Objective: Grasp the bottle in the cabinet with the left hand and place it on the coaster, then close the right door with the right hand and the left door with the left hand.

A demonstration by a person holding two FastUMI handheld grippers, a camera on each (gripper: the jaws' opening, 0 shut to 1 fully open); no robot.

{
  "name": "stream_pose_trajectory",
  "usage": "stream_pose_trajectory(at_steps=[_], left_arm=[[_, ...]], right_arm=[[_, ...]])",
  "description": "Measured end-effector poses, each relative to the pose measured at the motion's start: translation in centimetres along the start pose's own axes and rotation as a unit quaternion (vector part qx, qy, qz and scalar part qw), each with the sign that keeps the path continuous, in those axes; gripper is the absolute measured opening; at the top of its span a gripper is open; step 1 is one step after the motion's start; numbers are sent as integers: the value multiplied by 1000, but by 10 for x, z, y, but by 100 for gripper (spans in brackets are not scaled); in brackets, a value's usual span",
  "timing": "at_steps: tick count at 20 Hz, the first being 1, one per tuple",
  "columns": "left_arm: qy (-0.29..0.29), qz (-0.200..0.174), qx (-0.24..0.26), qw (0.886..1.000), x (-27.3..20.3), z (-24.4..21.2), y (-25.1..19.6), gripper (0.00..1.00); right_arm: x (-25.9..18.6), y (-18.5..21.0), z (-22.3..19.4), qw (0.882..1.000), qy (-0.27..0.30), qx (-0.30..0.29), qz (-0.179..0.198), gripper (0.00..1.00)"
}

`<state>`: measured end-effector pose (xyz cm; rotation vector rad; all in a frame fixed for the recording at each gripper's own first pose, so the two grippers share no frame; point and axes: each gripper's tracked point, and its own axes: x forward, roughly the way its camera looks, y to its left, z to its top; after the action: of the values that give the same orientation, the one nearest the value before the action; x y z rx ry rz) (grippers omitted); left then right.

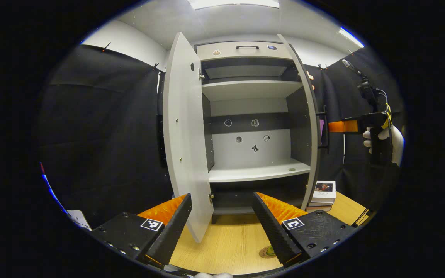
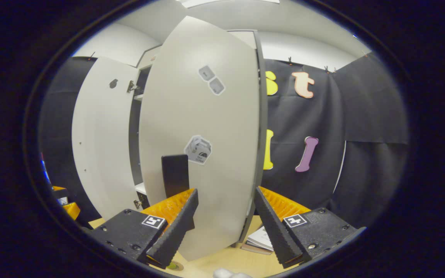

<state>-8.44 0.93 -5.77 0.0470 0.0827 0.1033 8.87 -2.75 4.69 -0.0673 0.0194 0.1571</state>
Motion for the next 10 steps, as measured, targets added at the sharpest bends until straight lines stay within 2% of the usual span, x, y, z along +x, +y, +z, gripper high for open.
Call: stream_pose_trajectory(at_steps=[3, 7, 10], left_arm=[[-1, -2, -1, 1000, 0, -1, 8, 96], [-2, -9, -13, 1000, 5, -2, 13, 96], [-3, -16, -18, 1000, 10, 0, 17, 96]], right_arm=[[-2, 21, -1, 1000, -4, -8, 13, 96], [-8, 31, -5, 1000, 0, -5, 19, 94], [-13, 36, -8, 1000, 5, 1, 19, 96]])
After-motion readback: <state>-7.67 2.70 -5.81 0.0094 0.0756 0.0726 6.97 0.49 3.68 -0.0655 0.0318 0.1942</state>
